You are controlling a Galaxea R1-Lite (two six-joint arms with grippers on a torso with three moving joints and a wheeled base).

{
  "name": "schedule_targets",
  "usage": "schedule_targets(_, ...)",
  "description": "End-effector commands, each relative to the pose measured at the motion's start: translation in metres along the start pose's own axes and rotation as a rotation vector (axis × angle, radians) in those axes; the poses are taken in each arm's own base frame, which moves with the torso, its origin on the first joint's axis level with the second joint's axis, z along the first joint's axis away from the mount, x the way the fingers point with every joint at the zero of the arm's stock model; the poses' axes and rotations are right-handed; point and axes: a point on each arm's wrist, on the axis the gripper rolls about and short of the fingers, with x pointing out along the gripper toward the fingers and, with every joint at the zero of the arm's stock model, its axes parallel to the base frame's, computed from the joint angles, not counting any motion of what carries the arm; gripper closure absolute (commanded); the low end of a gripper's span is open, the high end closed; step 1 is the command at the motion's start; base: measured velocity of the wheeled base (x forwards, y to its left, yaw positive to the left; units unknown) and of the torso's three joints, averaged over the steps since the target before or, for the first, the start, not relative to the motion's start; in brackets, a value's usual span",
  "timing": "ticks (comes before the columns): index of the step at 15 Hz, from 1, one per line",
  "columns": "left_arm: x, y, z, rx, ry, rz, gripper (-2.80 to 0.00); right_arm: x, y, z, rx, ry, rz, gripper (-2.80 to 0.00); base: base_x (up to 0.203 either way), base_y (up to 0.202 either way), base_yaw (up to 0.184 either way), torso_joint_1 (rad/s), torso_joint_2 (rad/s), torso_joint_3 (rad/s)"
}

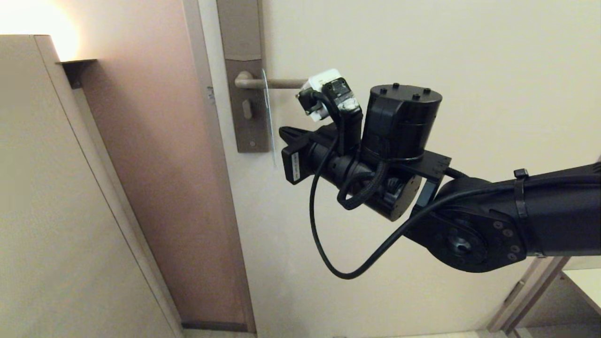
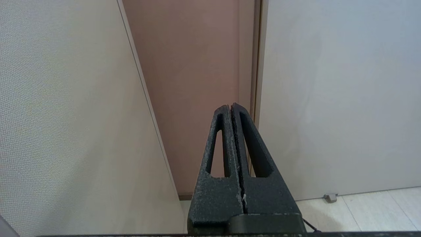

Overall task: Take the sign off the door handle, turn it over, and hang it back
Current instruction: Hang the sign back with the other side facing out

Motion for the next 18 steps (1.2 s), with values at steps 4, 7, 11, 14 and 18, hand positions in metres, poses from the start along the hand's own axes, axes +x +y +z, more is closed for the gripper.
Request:
schedule_targets(4, 0.000, 0.000, 0.000, 0.000, 0.000, -0.001, 0.00, 0.021, 0.004, -0.025, -0.009, 0.052, -0.067, 0.00, 0.000, 0.000, 0.000, 0.000, 0.00, 0.000)
schedule_targets(7, 0.000, 0.000, 0.000, 0.000, 0.000, 0.000, 0.00, 0.038, 0.007, -0.033, -0.008, 0.046, -0.103, 0.00, 0.000, 0.000, 0.000, 0.000, 0.00, 0.000)
schedule_targets(11, 0.000, 0.000, 0.000, 0.000, 0.000, 0.000, 0.00, 0.052, 0.008, -0.026, 0.001, 0.000, -0.127, 0.00, 0.000, 0.000, 0.000, 0.000, 0.00, 0.000)
schedule_targets(14, 0.000, 0.000, 0.000, 0.000, 0.000, 0.000, 0.00, 0.057, 0.009, -0.019, 0.008, -0.035, -0.128, 0.00, 0.000, 0.000, 0.000, 0.000, 0.00, 0.000)
schedule_targets(18, 0.000, 0.000, 0.000, 0.000, 0.000, 0.000, 0.00, 0.063, 0.015, -0.009, 0.016, -0.084, -0.119, 0.00, 0.000, 0.000, 0.000, 0.000, 0.00, 0.000)
